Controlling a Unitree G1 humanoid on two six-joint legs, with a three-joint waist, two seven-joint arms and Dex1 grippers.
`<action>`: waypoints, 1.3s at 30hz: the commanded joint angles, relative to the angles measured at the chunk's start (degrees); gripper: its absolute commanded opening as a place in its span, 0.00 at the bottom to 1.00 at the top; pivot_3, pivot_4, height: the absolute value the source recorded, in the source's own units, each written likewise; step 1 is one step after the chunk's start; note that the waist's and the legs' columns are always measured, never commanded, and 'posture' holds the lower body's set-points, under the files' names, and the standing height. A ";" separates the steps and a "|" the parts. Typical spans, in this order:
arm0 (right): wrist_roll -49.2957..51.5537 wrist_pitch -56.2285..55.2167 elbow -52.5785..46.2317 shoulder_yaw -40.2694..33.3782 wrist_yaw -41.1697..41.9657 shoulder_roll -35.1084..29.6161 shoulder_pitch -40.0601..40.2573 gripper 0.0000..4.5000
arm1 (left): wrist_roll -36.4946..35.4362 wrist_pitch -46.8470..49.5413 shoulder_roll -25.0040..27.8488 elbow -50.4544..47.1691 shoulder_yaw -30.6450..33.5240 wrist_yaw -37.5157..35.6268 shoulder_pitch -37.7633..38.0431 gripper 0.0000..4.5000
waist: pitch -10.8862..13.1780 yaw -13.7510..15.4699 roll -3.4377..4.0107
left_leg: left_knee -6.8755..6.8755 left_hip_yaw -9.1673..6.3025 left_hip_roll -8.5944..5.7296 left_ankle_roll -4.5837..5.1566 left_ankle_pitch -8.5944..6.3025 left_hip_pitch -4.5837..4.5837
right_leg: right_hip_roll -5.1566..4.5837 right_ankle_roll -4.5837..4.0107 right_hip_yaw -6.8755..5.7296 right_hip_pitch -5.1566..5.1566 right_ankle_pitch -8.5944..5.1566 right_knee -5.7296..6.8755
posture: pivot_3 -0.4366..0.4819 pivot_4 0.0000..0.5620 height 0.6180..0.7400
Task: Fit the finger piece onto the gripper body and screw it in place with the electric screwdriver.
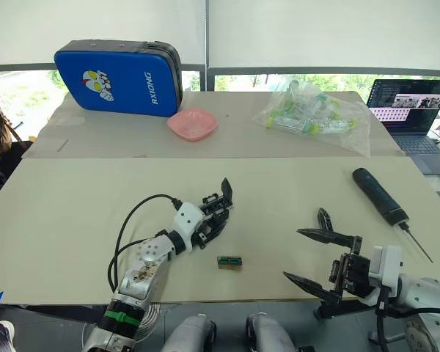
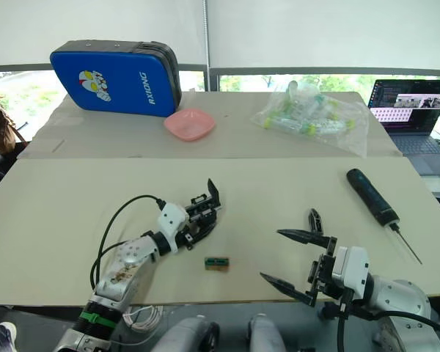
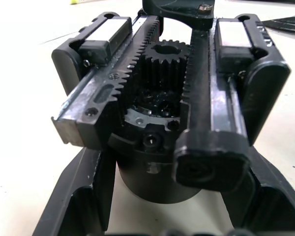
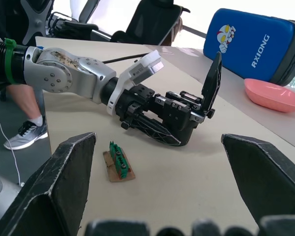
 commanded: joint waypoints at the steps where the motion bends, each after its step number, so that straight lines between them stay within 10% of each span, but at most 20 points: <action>1: 0.02 -1.80 -1.81 -0.63 -0.28 0.15 0.29 1.00 | -0.06 1.03 0.78 -0.80 0.04 -1.03 0.42 0.63 | -0.05 -0.03 0.08 | 0.00 0.00 0.00 0.00 0.00 0.02 | 0.00 0.00 0.00 0.02 0.00 0.00 | 0.48 0.27 1.00; 5: 0.03 -1.86 -1.68 -0.66 -0.33 0.15 0.46 1.00 | -0.50 1.13 1.82 -0.93 0.58 -2.11 1.64 0.98 | -0.07 -0.12 0.12 | 0.00 0.00 0.00 0.00 0.00 0.04 | 0.01 0.00 0.02 0.03 -0.01 0.00 | 0.48 0.27 1.00; 20: 0.08 -1.72 -3.15 -1.76 -1.22 -0.27 3.09 1.00 | -9.56 -3.25 13.70 11.61 5.86 -26.55 -5.84 0.98 | -0.12 0.03 0.26 | 0.00 0.00 0.04 0.01 0.00 0.12 | 0.04 -0.03 0.01 -0.12 -0.04 0.02 | 0.48 0.27 1.00; 39: -1.52 -0.81 -6.63 -1.23 -4.62 -0.02 6.26 1.00 | -1.87 -25.51 3.84 51.35 2.43 -42.89 -30.42 0.98 | -0.11 0.32 0.23 | 0.03 0.00 -0.04 0.05 -0.01 -0.06 | -0.03 -0.38 -0.04 -0.04 0.22 -0.02 | 0.48 0.27 1.00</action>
